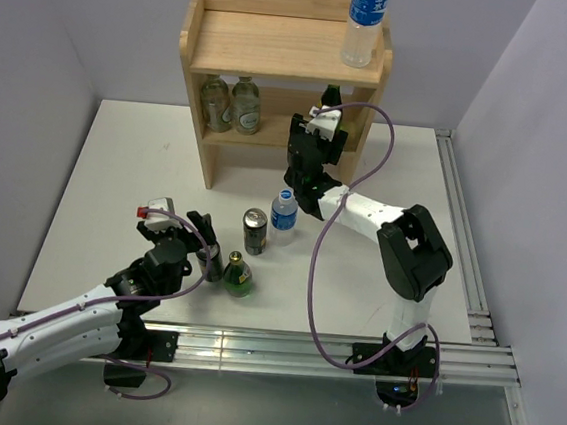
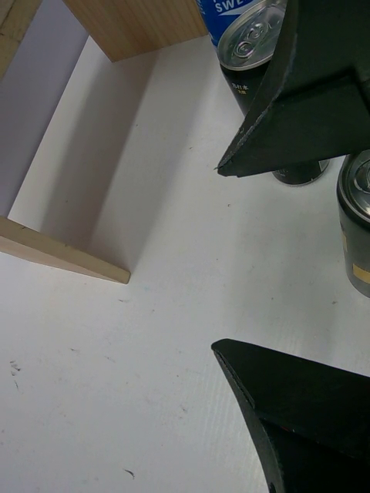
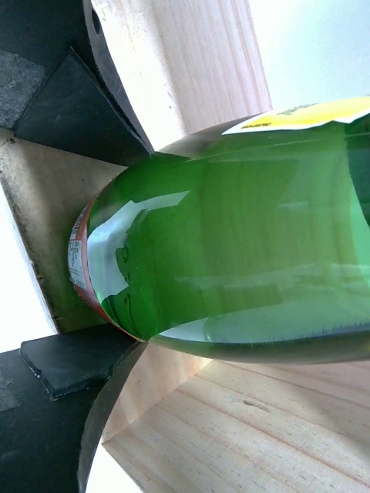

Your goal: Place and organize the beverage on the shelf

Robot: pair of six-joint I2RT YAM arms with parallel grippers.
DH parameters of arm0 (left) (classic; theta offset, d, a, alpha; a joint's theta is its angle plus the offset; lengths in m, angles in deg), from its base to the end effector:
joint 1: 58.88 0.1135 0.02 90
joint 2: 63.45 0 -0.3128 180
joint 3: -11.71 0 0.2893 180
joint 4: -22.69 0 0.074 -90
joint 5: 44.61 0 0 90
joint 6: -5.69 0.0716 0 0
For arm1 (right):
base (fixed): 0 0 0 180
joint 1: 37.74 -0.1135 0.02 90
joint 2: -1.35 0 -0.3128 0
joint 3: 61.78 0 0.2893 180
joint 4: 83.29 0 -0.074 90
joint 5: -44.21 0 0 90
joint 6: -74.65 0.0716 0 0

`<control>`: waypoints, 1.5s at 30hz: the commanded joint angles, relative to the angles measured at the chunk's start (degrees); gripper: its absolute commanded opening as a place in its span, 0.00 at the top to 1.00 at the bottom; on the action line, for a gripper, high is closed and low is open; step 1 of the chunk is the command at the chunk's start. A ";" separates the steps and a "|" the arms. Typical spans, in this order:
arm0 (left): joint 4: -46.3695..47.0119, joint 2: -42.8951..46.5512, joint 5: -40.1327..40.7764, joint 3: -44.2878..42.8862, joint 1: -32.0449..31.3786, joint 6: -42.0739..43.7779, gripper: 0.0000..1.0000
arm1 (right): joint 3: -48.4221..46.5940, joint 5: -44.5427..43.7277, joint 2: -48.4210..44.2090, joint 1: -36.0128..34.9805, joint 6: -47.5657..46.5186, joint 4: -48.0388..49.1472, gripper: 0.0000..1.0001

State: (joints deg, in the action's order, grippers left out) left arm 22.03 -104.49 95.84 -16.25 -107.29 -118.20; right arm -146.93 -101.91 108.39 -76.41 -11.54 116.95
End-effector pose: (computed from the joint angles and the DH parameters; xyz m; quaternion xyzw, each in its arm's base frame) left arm 0.1621 -0.0995 0.2250 -0.1711 0.7392 -0.1151 0.6412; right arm 0.4228 0.2622 0.3014 0.1232 0.7020 -0.0917 0.6954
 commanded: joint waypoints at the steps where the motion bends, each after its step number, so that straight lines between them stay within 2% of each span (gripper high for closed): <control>1: 0.82 0.52 0.69 -0.71 0.24 -0.39 0.06 | 2.52 -2.23 1.68 -1.05 4.62 -10.66 0.13; 8: 0.73 0.78 0.61 -0.80 0.15 -0.48 0.06 | 4.98 -3.83 -1.31 -0.96 10.33 -15.85 0.13; 25: 0.73 0.34 0.61 -0.89 0.24 -0.48 0.06 | 14.12 -2.85 -8.16 -4.04 14.38 -17.17 0.13; 33: 0.82 0.34 0.43 -0.97 0.24 -0.39 0.06 | 18.17 -5.14 -14.75 -8.08 16.31 -18.58 0.13; 45: 0.47 0.34 0.17 -0.97 0.33 -0.65 0.06 | 24.58 -13.57 -28.99 -17.22 26.32 -30.79 0.13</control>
State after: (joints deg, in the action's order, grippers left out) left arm 22.03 -104.53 95.84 -16.25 -107.29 -118.20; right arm -122.83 -110.15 83.61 -91.91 9.55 90.79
